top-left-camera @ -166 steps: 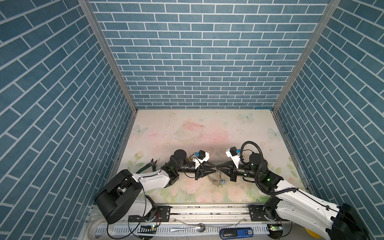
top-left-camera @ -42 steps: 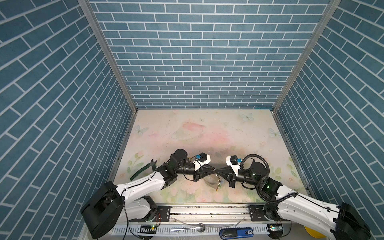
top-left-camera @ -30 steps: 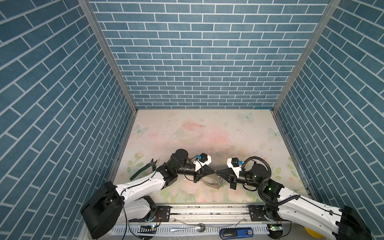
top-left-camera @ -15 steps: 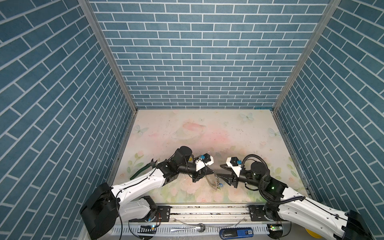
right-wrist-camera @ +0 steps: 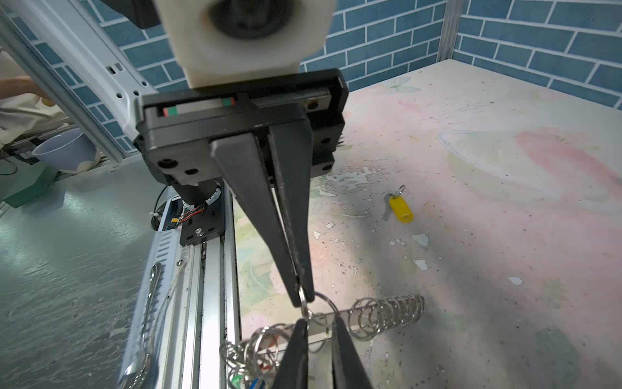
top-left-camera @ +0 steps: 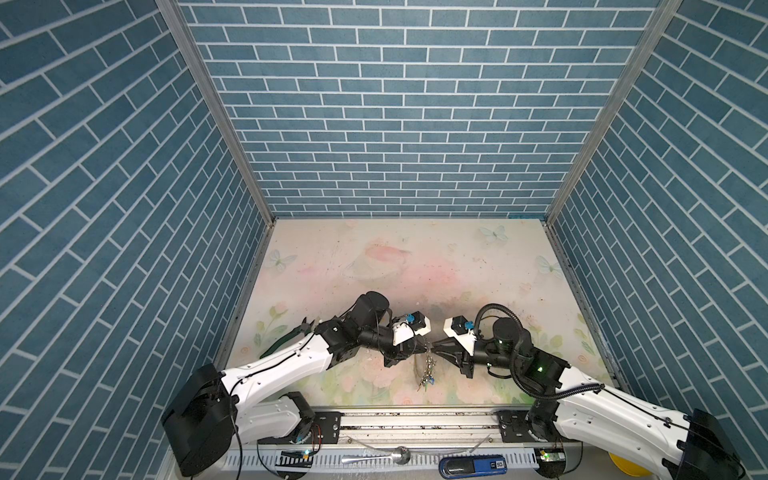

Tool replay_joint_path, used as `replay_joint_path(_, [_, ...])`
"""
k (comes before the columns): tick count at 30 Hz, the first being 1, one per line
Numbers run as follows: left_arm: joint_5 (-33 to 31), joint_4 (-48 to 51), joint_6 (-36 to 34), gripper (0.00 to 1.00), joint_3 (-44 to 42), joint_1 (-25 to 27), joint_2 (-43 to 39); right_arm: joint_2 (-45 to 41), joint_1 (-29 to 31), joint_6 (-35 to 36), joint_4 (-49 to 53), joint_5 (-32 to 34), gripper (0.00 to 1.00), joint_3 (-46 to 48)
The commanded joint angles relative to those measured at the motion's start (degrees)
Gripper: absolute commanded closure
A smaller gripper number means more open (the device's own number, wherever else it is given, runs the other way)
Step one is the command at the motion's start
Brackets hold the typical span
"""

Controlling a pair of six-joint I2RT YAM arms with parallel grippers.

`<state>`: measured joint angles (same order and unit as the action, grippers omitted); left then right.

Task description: Put the keys on the keyring

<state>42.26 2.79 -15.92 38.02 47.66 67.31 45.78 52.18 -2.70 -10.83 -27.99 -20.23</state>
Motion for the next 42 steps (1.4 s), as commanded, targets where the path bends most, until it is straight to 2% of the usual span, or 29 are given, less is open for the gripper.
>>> replay_joint_path(1, [0.78, 0.21, -0.69, 1.00, 0.91, 0.33, -0.41, -0.10, 0.46, 1.19, -0.66, -2.66, 0.83, -2.89])
replay_joint_path(21, [4.61, -0.59, 0.01, 1.00, 1.28, 0.29, 0.83, 3.48, 2.48, 2.26, -1.05, -2.55, 0.84, -4.16])
replay_joint_path(26, [4.60, -0.72, 0.10, 1.00, 1.53, 0.33, 0.83, 4.52, 2.88, 2.61, -0.34, -2.69, 0.91, -4.69])
replay_joint_path(27, [4.63, -0.88, 0.10, 1.00, 1.37, 0.33, 0.66, 4.60, 2.95, 2.65, -0.24, -2.39, 0.97, -4.60])
replay_joint_path(28, [4.59, -1.07, 0.10, 1.00, 1.24, 0.33, 0.53, 4.52, 2.92, 2.72, -0.08, -2.05, 1.00, -4.56])
replay_joint_path(34, [3.23, -3.10, 0.80, 1.00, -0.21, 0.33, -0.77, 1.73, 3.00, 2.58, -0.67, 1.01, 1.00, -3.27])
replay_joint_path(42, [1.52, -6.27, 2.03, 0.85, -2.74, 0.33, -2.27, -2.43, 2.93, -1.25, -5.65, 3.90, 1.00, 0.80])
